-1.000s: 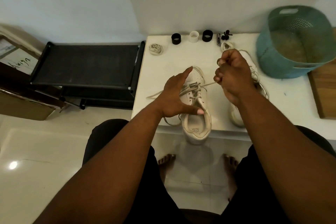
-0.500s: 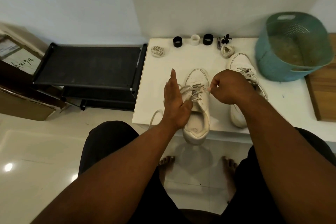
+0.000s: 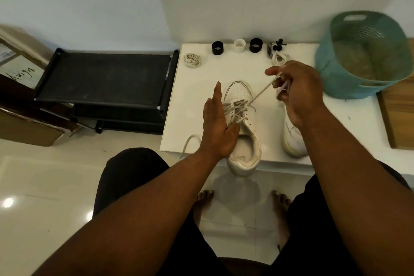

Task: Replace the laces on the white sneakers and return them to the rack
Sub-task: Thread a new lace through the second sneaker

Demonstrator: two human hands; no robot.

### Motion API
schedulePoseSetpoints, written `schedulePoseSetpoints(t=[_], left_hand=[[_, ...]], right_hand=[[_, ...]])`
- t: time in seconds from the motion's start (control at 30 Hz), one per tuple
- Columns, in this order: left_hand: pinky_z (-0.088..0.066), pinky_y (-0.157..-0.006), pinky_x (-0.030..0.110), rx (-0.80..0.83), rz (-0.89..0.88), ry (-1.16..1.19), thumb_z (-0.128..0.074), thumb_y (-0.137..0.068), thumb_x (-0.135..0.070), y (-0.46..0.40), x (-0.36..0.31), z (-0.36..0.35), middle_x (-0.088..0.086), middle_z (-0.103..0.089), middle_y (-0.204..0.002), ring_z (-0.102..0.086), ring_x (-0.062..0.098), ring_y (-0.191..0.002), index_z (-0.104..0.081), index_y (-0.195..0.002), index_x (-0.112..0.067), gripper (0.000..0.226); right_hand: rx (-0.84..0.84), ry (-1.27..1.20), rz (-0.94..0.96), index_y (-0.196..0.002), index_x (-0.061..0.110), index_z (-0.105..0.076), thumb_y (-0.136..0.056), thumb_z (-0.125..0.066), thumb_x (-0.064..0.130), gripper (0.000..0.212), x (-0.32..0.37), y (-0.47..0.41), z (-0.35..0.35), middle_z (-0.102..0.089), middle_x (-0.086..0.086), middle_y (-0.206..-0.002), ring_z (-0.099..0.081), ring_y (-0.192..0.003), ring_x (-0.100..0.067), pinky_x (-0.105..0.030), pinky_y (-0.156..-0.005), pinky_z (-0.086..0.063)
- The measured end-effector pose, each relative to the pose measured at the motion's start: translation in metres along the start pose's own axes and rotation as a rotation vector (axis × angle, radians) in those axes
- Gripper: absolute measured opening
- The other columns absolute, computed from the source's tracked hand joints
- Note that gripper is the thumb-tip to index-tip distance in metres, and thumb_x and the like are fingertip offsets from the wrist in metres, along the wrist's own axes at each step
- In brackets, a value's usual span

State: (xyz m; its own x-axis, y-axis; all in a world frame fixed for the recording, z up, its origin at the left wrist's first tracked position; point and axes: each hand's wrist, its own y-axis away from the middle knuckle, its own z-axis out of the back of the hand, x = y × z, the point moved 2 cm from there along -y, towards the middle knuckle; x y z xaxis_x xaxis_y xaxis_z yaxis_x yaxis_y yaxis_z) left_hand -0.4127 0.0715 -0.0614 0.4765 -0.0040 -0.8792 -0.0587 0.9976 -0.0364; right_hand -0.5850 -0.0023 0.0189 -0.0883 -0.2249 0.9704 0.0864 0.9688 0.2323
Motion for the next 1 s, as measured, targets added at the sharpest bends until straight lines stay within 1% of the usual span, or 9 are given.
schedulePoseSetpoints(t=[0.07,0.17,0.27,0.4,0.53,0.7,0.77,0.9,1.0], left_hand=[[-0.016,-0.122,0.062,-0.002,-0.004,0.002,-0.053,-0.087,-0.041,0.0,-0.001,0.0,-0.004,-0.018,-0.167,-0.02,0.027,-0.154,0.0,-0.162,-0.032,0.092],[-0.016,-0.122,0.062,-0.009,-0.002,0.01,-0.049,-0.083,-0.044,0.001,-0.002,0.0,0.0,-0.021,-0.167,-0.021,0.029,-0.153,-0.001,-0.163,-0.028,0.095],[-0.016,-0.122,0.062,-0.006,0.035,0.028,-0.051,-0.079,-0.038,0.001,-0.001,0.0,-0.001,-0.023,-0.166,-0.02,0.029,-0.153,-0.001,-0.162,-0.033,0.097],[-0.017,-0.121,0.062,-0.011,0.038,0.027,-0.055,-0.082,-0.025,0.002,-0.001,-0.001,-0.002,-0.022,-0.166,-0.022,0.026,-0.153,-0.003,-0.163,-0.029,0.097],[-0.017,-0.121,0.062,-0.01,0.017,0.036,-0.049,-0.078,-0.029,0.003,-0.001,-0.003,0.0,-0.023,-0.167,-0.024,0.026,-0.151,-0.006,-0.163,-0.022,0.096],[-0.017,-0.122,0.06,0.0,0.056,0.06,-0.05,-0.075,-0.026,0.003,-0.001,-0.003,0.002,-0.025,-0.165,-0.023,0.024,-0.151,-0.005,-0.163,-0.027,0.099],[-0.017,-0.122,0.06,0.0,0.069,0.063,-0.052,-0.075,-0.02,0.003,0.0,-0.003,0.002,-0.026,-0.165,-0.023,0.024,-0.151,-0.006,-0.163,-0.028,0.1],[-0.018,-0.122,0.06,-0.004,0.101,0.082,-0.052,-0.076,-0.016,0.003,-0.001,-0.002,0.0,-0.027,-0.164,-0.023,0.024,-0.15,-0.006,-0.162,-0.032,0.099],[-0.02,-0.122,0.059,-0.004,0.117,0.1,-0.05,-0.077,-0.017,0.004,-0.001,-0.003,-0.005,-0.024,-0.165,-0.024,0.023,-0.15,-0.008,-0.162,-0.031,0.096]], right_hand=[[0.037,0.044,-0.042,-0.061,0.02,-0.061,-0.095,-0.054,0.019,0.034,-0.003,0.002,-0.004,-0.06,-0.005,-0.069,-0.045,-0.054,-0.012,-0.026,-0.051,-0.03],[0.181,0.89,0.066,-0.096,0.023,-0.069,-0.09,-0.072,0.039,0.016,-0.023,-0.003,-0.009,-0.063,0.005,-0.089,-0.06,-0.077,-0.015,-0.029,-0.072,-0.045],[0.26,1.292,0.07,-0.085,0.018,-0.075,-0.091,-0.067,0.05,0.034,-0.038,-0.003,-0.012,-0.072,-0.002,-0.093,-0.065,-0.089,-0.024,-0.034,-0.079,-0.051],[-0.082,0.981,0.242,-0.079,0.016,-0.066,-0.097,-0.06,0.038,0.029,-0.018,-0.005,-0.006,-0.064,0.001,-0.082,-0.057,-0.081,-0.02,-0.032,-0.073,-0.042],[-0.024,0.115,-0.074,-0.075,0.016,-0.058,-0.092,-0.058,0.027,0.021,-0.008,0.0,-0.005,-0.063,0.0,-0.068,-0.047,-0.054,-0.014,-0.024,-0.048,-0.033],[0.253,1.14,-0.004,-0.097,0.02,-0.071,-0.089,-0.07,0.049,0.03,-0.039,-0.001,-0.012,-0.068,0.001,-0.105,-0.062,-0.098,-0.02,-0.032,-0.083,-0.048],[0.234,1.267,0.039,-0.085,0.015,-0.07,-0.095,-0.063,0.045,0.032,-0.039,-0.004,-0.013,-0.069,-0.007,-0.096,-0.062,-0.092,-0.027,-0.031,-0.075,-0.043],[-0.023,1.163,0.271,-0.07,0.011,-0.052,-0.101,-0.043,0.031,0.038,-0.013,-0.008,-0.004,-0.045,-0.002,-0.066,-0.047,-0.069,-0.025,-0.031,-0.064,-0.028],[-0.331,0.707,0.457,-0.062,0.013,-0.039,-0.092,-0.042,0.018,0.03,0.0,-0.006,0.008,-0.032,0.005,-0.055,-0.03,-0.051,-0.01,-0.025,-0.049,-0.021]])
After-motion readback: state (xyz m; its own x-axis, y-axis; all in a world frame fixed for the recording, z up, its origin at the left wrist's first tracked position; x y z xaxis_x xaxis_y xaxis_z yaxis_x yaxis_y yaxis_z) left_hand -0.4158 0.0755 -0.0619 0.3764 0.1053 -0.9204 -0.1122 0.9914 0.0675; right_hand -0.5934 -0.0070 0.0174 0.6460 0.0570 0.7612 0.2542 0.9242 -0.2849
